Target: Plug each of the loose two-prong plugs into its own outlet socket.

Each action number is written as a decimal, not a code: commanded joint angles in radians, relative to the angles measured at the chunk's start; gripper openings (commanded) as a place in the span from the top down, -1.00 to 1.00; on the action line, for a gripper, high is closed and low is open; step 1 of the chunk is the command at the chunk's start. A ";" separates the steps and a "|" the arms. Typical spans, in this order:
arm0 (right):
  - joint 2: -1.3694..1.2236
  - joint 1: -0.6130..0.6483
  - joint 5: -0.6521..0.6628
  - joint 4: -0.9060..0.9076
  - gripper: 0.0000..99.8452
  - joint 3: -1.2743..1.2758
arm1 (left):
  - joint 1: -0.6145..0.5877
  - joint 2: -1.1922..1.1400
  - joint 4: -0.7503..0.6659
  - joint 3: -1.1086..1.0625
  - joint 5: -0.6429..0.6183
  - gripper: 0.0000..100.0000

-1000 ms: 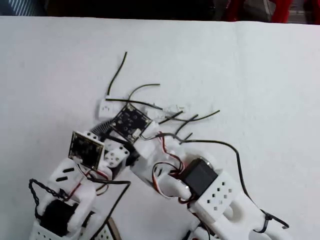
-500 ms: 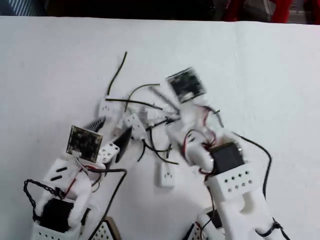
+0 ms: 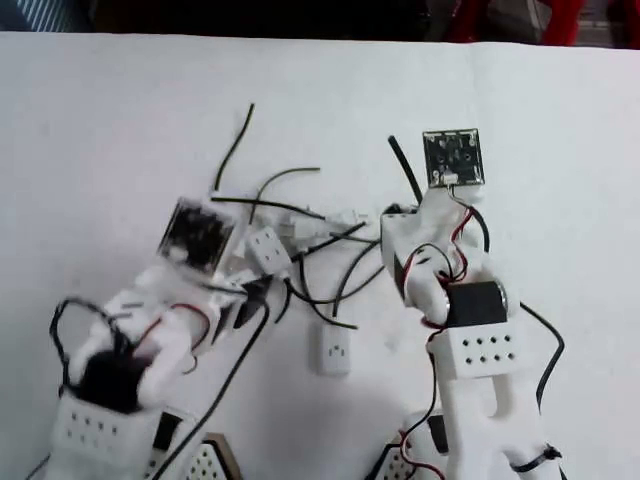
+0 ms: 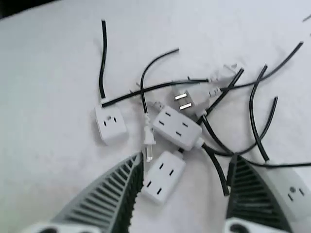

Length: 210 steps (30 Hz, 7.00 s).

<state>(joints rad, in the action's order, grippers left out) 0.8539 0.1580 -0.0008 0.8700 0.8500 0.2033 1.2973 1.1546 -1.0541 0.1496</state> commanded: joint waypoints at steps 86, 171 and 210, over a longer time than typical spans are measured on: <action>-0.880 0.785 -0.092 -0.206 0.97 -0.252 | -0.763 -0.696 -0.141 0.048 0.517 0.45; -0.725 0.076 0.112 0.015 0.66 -0.740 | -0.760 -0.696 -0.147 -0.015 0.516 0.45; -1.451 0.579 -0.535 0.266 0.66 -1.293 | -0.765 -0.696 -0.213 -0.061 0.206 0.45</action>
<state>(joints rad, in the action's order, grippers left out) -0.5623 0.7242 -0.5163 1.1492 -0.3514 -0.5531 0.5639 0.9505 -1.1155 0.3629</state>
